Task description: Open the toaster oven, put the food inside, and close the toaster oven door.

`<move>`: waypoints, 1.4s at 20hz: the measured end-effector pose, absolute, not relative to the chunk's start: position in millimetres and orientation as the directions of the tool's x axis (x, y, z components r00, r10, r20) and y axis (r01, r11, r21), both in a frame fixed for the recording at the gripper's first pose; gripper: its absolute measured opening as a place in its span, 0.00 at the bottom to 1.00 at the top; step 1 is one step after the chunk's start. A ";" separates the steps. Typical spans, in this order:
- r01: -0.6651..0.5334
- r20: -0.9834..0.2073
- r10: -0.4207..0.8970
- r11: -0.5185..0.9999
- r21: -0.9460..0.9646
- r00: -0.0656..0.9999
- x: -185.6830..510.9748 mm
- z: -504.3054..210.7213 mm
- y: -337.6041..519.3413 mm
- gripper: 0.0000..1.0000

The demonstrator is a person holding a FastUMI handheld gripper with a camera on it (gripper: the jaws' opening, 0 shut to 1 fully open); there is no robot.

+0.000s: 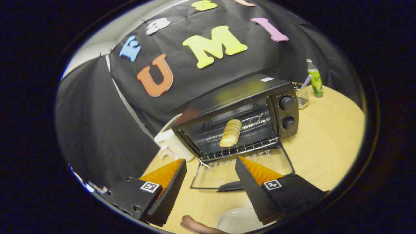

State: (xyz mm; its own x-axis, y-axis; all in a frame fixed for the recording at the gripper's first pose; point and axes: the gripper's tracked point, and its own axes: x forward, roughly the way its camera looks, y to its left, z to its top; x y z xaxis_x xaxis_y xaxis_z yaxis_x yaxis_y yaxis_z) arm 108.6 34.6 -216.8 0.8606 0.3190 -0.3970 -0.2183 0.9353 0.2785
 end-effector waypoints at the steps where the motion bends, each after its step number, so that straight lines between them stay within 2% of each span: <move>1: -0.201 -0.423 0.261 0.962 0.183 0.868 106.4 -227.7 28.5 1.00; 3: -0.165 -0.473 0.151 0.986 0.012 0.868 101.8 -254.2 15.6 1.00; 4: -0.175 -0.494 0.139 0.984 -0.028 0.858 97.6 -266.2 17.6 1.00; 8: -0.202 -0.552 0.148 0.979 -0.038 0.821 84.0 -299.8 28.0 1.00; 16: -0.119 -0.692 0.040 0.991 -0.067 0.721 78.2 -352.3 16.9 1.00; 28: -0.096 -0.638 0.009 0.990 -0.102 0.770 86.6 -332.1 18.1 1.00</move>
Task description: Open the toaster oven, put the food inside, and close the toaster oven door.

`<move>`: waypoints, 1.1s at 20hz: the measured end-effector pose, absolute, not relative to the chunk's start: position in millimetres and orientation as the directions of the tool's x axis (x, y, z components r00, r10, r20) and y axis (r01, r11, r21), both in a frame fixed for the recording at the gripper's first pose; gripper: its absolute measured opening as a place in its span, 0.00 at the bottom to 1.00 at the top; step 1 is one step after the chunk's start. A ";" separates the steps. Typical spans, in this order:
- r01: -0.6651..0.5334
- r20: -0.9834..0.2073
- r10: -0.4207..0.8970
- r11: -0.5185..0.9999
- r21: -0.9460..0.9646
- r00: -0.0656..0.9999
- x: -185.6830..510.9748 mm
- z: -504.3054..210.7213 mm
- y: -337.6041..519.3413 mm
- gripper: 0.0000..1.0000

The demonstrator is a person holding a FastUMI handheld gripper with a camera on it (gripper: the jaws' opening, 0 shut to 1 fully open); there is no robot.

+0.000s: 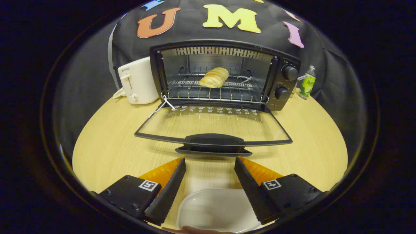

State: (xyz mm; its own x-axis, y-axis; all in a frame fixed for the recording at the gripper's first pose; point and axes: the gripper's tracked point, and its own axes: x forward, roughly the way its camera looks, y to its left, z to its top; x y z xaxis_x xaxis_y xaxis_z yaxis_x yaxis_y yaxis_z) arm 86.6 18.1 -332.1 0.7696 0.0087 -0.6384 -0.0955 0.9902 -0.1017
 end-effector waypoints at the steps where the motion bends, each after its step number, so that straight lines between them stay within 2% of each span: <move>1: -0.094 -0.630 0.003 0.989 -0.111 0.777 86.7 -328.9 18.2 1.00; 13: -0.080 -0.588 -0.012 0.988 -0.131 0.809 91.1 -315.7 20.1 1.00; 16: -0.078 -0.499 -0.002 0.987 -0.140 0.867 93.0 -286.1 23.2 1.00; 18: -0.120 -0.387 0.053 0.981 -0.151 0.921 105.7 -251.1 32.9 1.00; 20: -0.110 -0.301 0.047 0.974 -0.197 0.953 112.1 -223.2 29.3 1.00; 22: -0.129 -0.274 0.071 0.971 -0.199 0.959 104.8 -210.4 31.2 1.00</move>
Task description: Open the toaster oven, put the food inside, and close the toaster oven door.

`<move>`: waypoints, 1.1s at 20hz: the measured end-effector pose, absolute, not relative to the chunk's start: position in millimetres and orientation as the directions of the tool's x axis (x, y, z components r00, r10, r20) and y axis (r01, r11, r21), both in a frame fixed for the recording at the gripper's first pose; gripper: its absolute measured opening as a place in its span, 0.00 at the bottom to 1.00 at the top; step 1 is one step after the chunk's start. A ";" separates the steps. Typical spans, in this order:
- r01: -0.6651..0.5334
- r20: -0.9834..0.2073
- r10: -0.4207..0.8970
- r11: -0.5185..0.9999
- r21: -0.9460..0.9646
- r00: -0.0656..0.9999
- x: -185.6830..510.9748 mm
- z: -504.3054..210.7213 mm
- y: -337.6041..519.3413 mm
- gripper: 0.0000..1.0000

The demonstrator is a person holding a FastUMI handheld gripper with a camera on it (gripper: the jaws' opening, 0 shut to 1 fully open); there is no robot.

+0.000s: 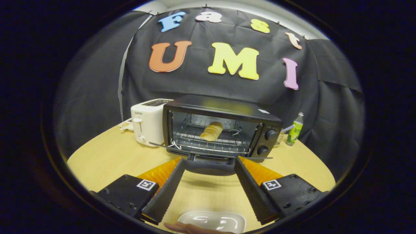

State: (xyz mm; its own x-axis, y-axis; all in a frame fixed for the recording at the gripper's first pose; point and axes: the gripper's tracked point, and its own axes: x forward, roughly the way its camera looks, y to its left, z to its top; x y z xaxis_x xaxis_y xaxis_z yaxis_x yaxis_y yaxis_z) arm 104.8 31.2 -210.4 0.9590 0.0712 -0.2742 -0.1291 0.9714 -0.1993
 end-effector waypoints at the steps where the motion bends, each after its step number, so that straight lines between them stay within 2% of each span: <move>1: -0.140 -0.273 0.084 0.971 -0.193 0.958 100.8 -205.7 32.2 1.00; 5: -0.186 -0.303 0.134 0.971 -0.150 0.943 87.5 -212.2 32.8 1.00; 7: -0.206 -0.493 0.126 0.972 -0.110 0.861 79.1 -268.0 29.7 1.00; 8: -0.172 -0.558 0.094 0.981 -0.089 0.824 86.0 -297.8 23.7 1.00; 10: -0.094 -0.575 0.040 0.994 -0.064 0.817 103.7 -315.2 9.8 1.00; 12: -0.085 -0.525 0.050 0.995 -0.043 0.849 124.9 -309.6 6.4 1.00; 16: -0.081 -0.383 0.025 0.988 -0.129 0.923 139.0 -269.2 0.7 1.00; 18: -0.074 -0.276 0.017 0.978 -0.195 0.961 147.6 -236.4 1.3 1.00; 20: -0.072 -0.191 0.034 0.977 -0.199 0.981 144.1 -205.1 4.7 1.00; 22: -0.080 -0.156 0.050 0.978 -0.193 0.987 135.0 -180.1 6.2 1.00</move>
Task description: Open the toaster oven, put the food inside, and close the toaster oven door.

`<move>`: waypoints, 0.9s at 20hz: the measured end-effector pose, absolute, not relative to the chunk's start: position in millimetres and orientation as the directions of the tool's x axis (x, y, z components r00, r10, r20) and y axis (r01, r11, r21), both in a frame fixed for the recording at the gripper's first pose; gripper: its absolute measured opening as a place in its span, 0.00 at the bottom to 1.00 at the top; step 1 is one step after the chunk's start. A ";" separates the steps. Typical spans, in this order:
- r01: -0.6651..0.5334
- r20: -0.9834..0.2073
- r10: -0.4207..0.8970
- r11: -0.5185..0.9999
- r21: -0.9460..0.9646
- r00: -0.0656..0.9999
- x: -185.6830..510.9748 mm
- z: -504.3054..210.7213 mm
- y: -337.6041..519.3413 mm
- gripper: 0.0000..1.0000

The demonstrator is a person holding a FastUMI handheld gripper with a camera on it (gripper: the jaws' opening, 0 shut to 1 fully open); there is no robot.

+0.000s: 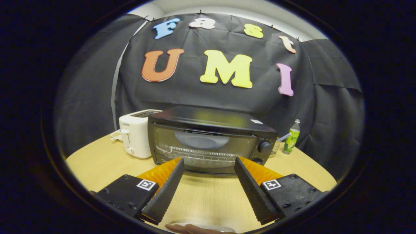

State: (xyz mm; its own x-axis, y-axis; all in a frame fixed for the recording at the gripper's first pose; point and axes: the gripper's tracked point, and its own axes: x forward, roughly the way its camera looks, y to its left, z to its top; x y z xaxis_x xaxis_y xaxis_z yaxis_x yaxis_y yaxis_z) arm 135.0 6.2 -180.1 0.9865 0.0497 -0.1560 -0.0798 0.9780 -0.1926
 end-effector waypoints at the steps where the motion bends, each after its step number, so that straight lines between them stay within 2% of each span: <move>1: -0.079 -0.137 0.054 0.980 -0.185 0.989 128.5 -162.3 7.7 1.00; 6: -0.046 -0.026 0.043 0.989 -0.139 0.999 69.9 -53.3 12.9 1.00; 10: 0.016 0.122 0.004 0.987 -0.159 0.993 6.0 35.4 13.2 1.00; 14: -0.070 0.148 0.093 0.986 -0.150 0.985 -55.3 46.1 27.8 1.00; 18: -0.056 0.106 0.066 0.994 -0.093 0.992 -85.3 3.9 -7.0 0.99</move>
